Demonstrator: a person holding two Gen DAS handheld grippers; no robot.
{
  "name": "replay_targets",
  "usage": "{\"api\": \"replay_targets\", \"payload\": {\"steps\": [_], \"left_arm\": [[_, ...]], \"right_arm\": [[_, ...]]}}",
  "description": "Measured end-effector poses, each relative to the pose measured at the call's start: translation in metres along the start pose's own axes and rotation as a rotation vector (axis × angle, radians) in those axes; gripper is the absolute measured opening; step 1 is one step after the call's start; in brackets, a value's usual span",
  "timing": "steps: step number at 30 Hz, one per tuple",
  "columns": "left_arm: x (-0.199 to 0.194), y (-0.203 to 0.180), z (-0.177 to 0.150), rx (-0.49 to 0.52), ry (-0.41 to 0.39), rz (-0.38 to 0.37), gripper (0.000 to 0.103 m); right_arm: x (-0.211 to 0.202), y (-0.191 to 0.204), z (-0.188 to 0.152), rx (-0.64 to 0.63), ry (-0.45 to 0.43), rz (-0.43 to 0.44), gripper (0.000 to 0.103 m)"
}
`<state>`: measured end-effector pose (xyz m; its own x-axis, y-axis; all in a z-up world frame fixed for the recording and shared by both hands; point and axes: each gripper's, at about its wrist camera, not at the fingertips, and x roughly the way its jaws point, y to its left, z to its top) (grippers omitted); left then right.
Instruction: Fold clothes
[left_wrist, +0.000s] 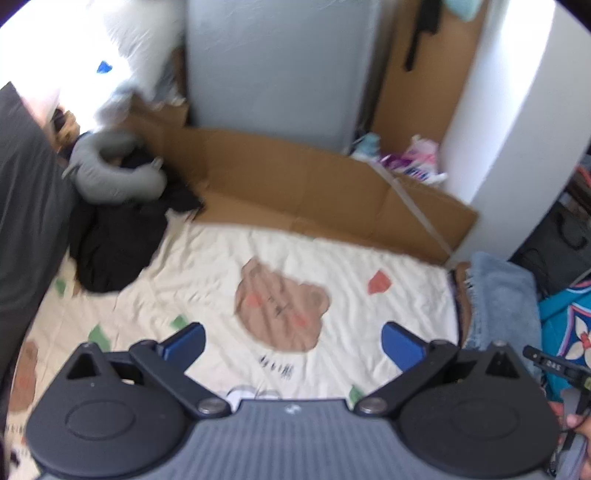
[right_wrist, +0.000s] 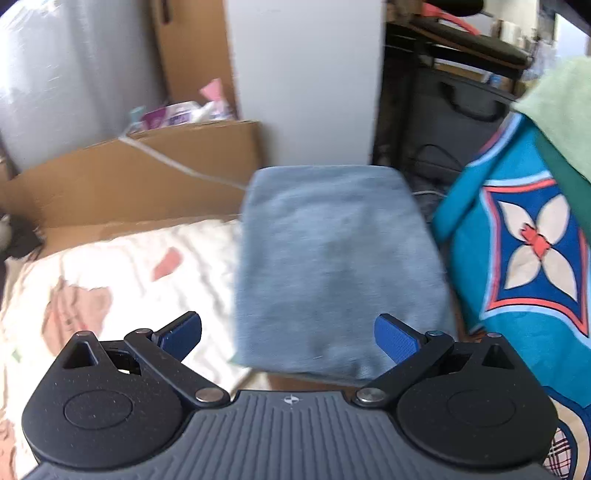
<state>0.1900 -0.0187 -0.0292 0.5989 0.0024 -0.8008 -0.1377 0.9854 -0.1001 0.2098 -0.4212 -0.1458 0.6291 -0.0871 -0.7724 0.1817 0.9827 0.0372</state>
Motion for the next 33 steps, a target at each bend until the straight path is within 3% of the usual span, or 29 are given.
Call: {"api": "replay_targets", "payload": {"steps": [13,23,31,33], "left_arm": [[-0.016,0.051,-0.005,-0.136,0.127,0.043,0.103],[-0.036,0.051,0.012,-0.098,0.053,0.009,0.103],[-0.039,0.055,0.016,-0.149,0.041,0.064,0.103],[-0.042,0.050,0.015,-0.120,0.033,0.080,0.103]], "right_arm": [[-0.059,0.064,0.032,-0.094,0.066,0.050,0.103],[-0.111,0.093,0.067,-0.068,0.105,0.076,0.103],[-0.167,0.113,0.078,-0.084,0.126,0.064,0.103],[-0.175,0.119,0.072,-0.090,0.121,0.063,0.103]]}}
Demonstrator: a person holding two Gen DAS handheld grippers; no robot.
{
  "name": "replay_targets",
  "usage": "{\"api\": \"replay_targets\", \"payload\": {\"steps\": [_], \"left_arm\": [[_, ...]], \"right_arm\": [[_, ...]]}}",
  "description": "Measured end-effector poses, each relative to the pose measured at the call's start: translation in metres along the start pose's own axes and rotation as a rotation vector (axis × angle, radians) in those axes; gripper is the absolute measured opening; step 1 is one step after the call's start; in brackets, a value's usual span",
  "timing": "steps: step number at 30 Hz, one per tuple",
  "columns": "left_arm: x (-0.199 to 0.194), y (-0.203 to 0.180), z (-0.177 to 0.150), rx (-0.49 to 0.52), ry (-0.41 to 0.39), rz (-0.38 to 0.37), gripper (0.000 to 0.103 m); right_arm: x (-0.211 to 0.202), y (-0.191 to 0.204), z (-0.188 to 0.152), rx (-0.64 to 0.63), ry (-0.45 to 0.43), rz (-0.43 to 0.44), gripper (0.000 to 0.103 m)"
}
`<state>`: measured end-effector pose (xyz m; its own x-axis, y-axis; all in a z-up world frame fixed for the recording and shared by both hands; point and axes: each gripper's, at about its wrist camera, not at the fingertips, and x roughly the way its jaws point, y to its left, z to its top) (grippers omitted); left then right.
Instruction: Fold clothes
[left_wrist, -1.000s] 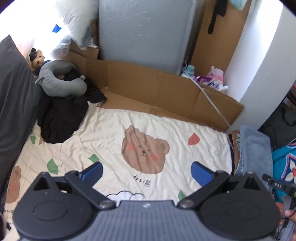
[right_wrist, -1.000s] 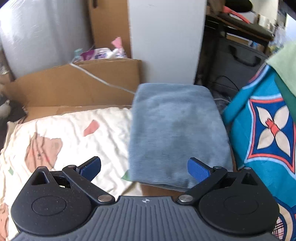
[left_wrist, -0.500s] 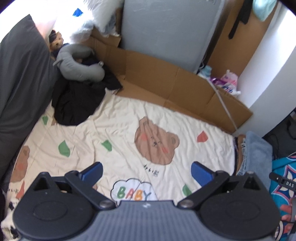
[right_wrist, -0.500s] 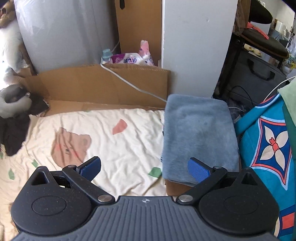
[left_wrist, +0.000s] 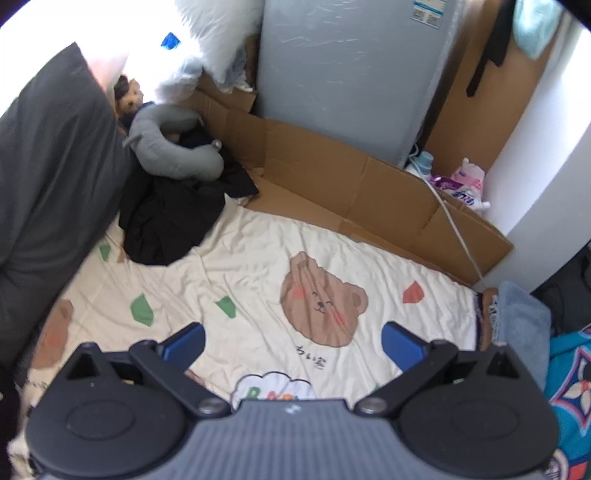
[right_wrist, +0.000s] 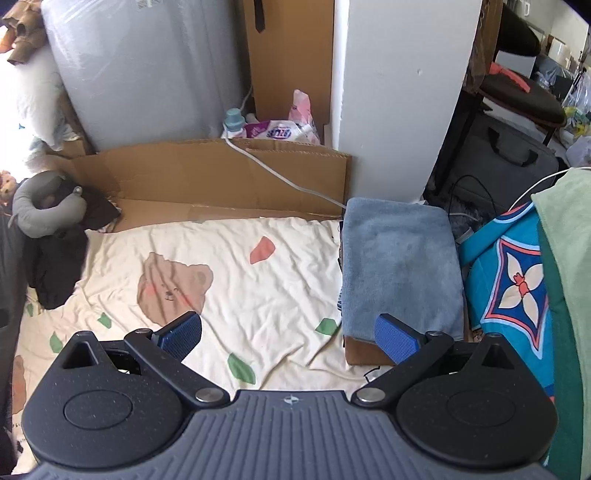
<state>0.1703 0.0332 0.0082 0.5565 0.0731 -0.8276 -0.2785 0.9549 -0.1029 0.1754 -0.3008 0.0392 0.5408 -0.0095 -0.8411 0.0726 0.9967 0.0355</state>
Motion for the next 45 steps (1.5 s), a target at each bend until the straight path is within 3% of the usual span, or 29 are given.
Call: {"api": "replay_targets", "payload": {"steps": [13,23,25,33,38,45], "left_arm": [[-0.011,-0.033,-0.024,0.064,0.028,-0.027,0.103],[-0.003,-0.036,-0.085,0.120,0.068,0.023,0.103],[0.001,-0.031,-0.096,0.122,0.108,0.021,0.102],[0.002,-0.041,-0.100,0.213,0.034,0.050,0.102],[0.007,-0.052,-0.104,0.319,0.024,0.015,0.102],[0.014,-0.055,-0.118,0.347,0.040,0.013,0.102]], "right_arm": [[-0.030,0.045,-0.046,-0.037,-0.025,0.000,0.103],[-0.028,0.075,-0.082,-0.087,-0.056,0.026,0.103],[-0.024,0.078,-0.090,-0.098,-0.058,0.037,0.103],[0.003,0.068,-0.118,-0.043,-0.012,0.022,0.103],[0.023,0.062,-0.132,0.057,0.063,0.041,0.102],[0.021,0.070,-0.134,-0.001,-0.016,-0.017,0.102]]}}
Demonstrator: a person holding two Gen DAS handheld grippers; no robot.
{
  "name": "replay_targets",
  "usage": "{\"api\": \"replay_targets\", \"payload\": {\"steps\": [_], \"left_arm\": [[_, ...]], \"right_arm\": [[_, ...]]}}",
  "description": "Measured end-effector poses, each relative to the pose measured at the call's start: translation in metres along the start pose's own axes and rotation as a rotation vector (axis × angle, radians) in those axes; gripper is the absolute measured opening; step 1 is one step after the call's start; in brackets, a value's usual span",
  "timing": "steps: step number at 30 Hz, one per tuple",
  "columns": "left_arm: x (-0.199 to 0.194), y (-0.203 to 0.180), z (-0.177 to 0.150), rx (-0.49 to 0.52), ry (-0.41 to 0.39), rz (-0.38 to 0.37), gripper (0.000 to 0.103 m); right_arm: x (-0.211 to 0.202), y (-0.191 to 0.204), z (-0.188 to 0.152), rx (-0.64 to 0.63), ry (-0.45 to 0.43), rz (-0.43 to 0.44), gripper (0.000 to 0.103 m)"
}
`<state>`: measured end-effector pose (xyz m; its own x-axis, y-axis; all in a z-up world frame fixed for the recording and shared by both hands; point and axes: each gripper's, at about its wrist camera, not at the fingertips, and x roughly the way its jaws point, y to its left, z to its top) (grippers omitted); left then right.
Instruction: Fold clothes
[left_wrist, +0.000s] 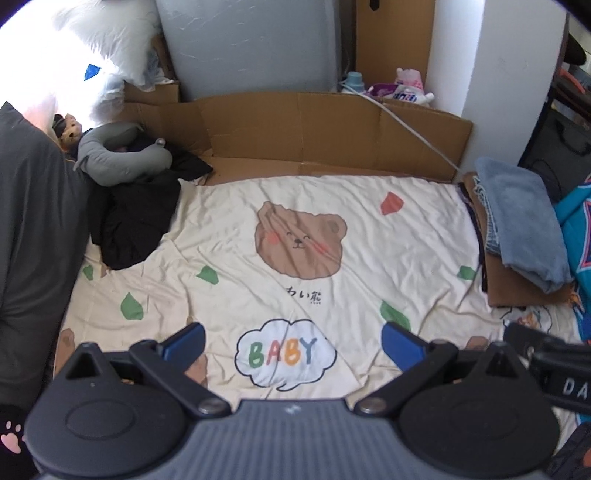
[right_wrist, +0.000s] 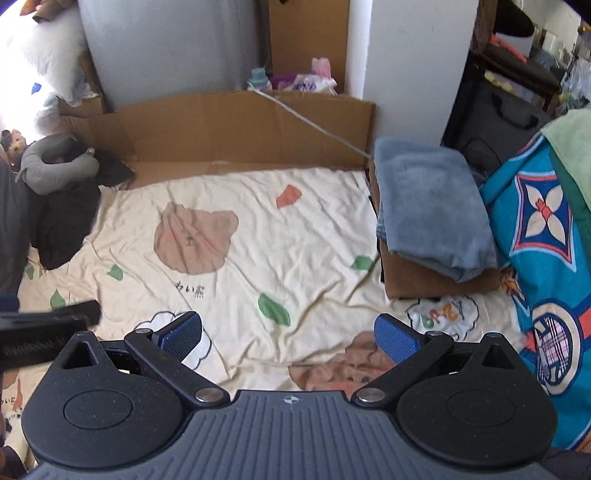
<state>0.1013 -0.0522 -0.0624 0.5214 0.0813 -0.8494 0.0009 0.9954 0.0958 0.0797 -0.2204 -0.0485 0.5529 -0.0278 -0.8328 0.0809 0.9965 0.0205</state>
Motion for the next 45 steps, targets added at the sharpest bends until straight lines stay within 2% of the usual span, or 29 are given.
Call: {"api": "replay_targets", "payload": {"steps": [4,9,16,19,23,29,45], "left_arm": [[0.003,-0.002,-0.006,-0.016,0.044,-0.031,0.102],[0.000,-0.003,-0.007,-0.049,0.054,-0.020,0.102],[0.004,0.003,-0.015,-0.099,0.098,-0.007,0.102],[0.003,0.001,-0.021,-0.090,0.098,0.009,0.102],[0.001,-0.003,-0.024,-0.067,0.109,-0.009,0.102],[0.002,-0.001,-0.028,-0.080,0.122,0.007,0.102],[0.004,-0.004,-0.029,-0.071,0.128,0.013,0.100]], "right_arm": [[0.006,-0.003,-0.003,-0.008,0.028,0.016,0.102],[0.010,-0.014,-0.012,0.026,0.062,0.030,0.102],[0.009,-0.016,-0.014,-0.014,0.046,0.057,0.102],[0.011,-0.019,-0.014,-0.016,0.060,0.061,0.102],[0.010,-0.013,-0.020,-0.024,0.078,0.085,0.102],[0.010,-0.004,-0.024,-0.053,0.087,0.095,0.102],[0.014,-0.006,-0.024,-0.044,0.099,0.074,0.102]]}}
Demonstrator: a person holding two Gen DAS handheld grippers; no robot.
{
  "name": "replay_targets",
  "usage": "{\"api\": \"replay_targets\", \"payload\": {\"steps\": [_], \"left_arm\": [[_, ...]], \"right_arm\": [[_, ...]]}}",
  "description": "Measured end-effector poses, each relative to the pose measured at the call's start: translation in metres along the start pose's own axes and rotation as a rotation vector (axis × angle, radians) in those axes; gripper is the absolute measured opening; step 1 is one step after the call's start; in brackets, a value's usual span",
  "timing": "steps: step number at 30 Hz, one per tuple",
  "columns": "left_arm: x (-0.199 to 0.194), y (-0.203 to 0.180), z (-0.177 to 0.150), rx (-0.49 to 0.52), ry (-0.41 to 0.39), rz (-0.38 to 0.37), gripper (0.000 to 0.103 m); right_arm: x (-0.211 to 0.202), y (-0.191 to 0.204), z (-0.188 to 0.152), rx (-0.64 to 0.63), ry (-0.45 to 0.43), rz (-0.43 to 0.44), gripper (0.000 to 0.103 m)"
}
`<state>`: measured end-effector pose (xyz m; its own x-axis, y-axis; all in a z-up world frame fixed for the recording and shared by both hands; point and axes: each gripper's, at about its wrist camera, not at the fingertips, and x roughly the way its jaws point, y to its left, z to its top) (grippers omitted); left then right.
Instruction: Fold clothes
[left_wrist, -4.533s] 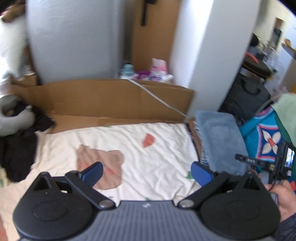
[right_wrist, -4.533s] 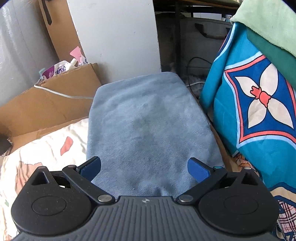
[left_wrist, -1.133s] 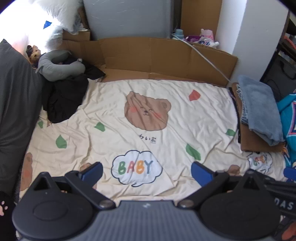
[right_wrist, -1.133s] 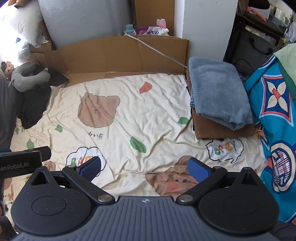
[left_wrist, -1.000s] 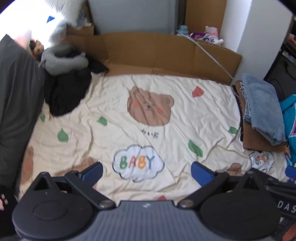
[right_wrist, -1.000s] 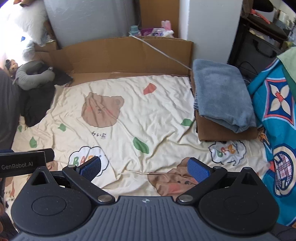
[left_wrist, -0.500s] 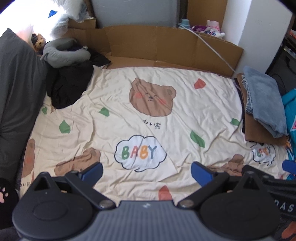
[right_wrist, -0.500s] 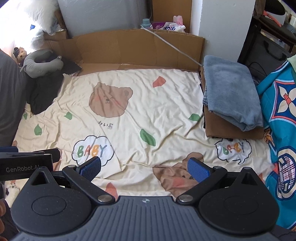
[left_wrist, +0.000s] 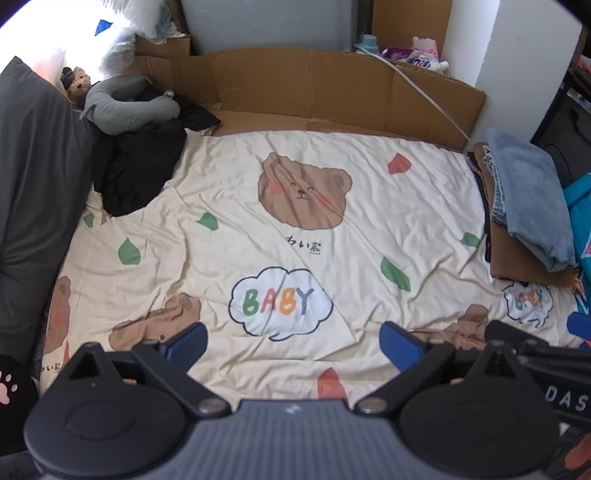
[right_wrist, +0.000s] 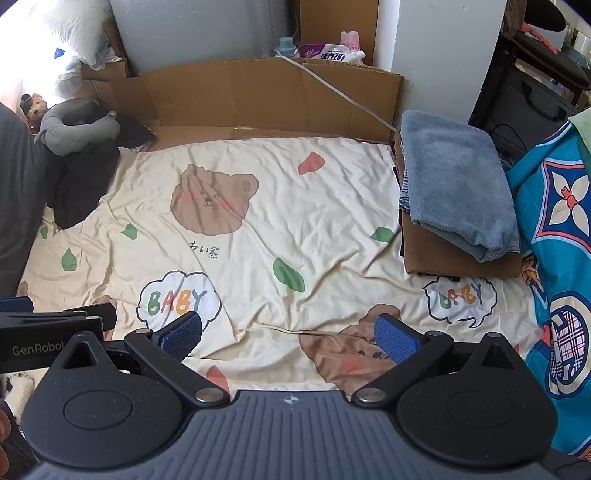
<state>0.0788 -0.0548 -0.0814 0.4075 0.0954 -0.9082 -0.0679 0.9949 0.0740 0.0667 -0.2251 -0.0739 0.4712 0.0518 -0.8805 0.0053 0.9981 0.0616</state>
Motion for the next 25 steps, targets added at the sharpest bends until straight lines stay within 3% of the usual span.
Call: {"api": "replay_targets", "payload": {"steps": [25], "left_arm": [[0.0014,-0.0029,-0.0031,0.005,0.017,0.021,0.100]], "right_arm": [[0.0020,0.0010,-0.0007,-0.010,0.012,-0.004,0.102]]}}
